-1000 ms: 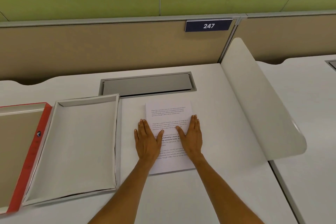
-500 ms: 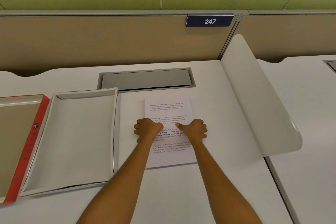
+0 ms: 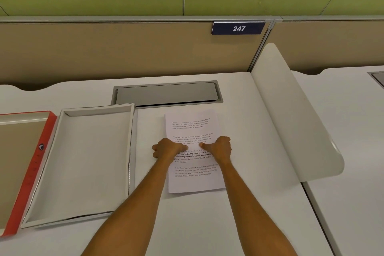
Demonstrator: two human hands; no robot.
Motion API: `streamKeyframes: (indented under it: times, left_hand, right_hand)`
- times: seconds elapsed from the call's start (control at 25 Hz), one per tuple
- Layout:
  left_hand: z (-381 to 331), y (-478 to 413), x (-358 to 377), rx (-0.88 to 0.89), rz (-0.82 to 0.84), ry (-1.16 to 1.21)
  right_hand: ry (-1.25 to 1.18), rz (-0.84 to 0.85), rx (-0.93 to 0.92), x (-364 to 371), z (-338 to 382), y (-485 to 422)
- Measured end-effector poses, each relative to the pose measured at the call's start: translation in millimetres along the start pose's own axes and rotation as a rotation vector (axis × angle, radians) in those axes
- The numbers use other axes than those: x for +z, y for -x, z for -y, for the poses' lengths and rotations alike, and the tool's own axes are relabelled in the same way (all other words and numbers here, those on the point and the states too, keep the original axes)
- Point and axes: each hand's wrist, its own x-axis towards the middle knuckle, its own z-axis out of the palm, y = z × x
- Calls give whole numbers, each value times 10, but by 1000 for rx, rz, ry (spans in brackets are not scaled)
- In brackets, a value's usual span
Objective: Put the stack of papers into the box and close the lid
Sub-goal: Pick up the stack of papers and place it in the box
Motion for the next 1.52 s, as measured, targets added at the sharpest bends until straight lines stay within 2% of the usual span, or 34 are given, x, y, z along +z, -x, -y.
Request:
streamKeyframes:
  times: [0.16, 0.28, 0.48, 0.6, 0.76, 0.88, 1.08, 1.2, 1.32, 1.52]
  left_hand:
    - [-11, 22, 53, 9, -57, -100]
    - [20, 9, 27, 21, -96, -128]
    - [108, 51, 131, 122, -163, 37]
    - [74, 110, 90, 114, -177, 116]
    - [73, 174, 62, 182, -180, 153]
    - [73, 288, 29, 265, -231, 267]
    - [-15, 607, -74, 496, -348, 465]
    - [0, 786, -58, 622, -388, 580]
    - [56, 838, -1, 689, -387, 684]
    - [160, 860, 59, 725, -366, 743]
  right_hand:
    - [-91, -1, -14, -7, -9, 46]
    - [5, -41, 5, 46, -4, 79]
    - [5, -68, 24, 59, -21, 84]
    - [-11, -86, -58, 68, -32, 145]
    - [-105, -139, -109, 22, -29, 251]
    - [-204, -206, -161, -94, -5, 309]
    - [-614, -321, -380, -311, -21, 493]
    - [-795, -344, -443, -322, -75, 594]
    - [-872, -358, -461, -288, -145, 631]
    - [-869, -351, -457, -212, -297, 623]
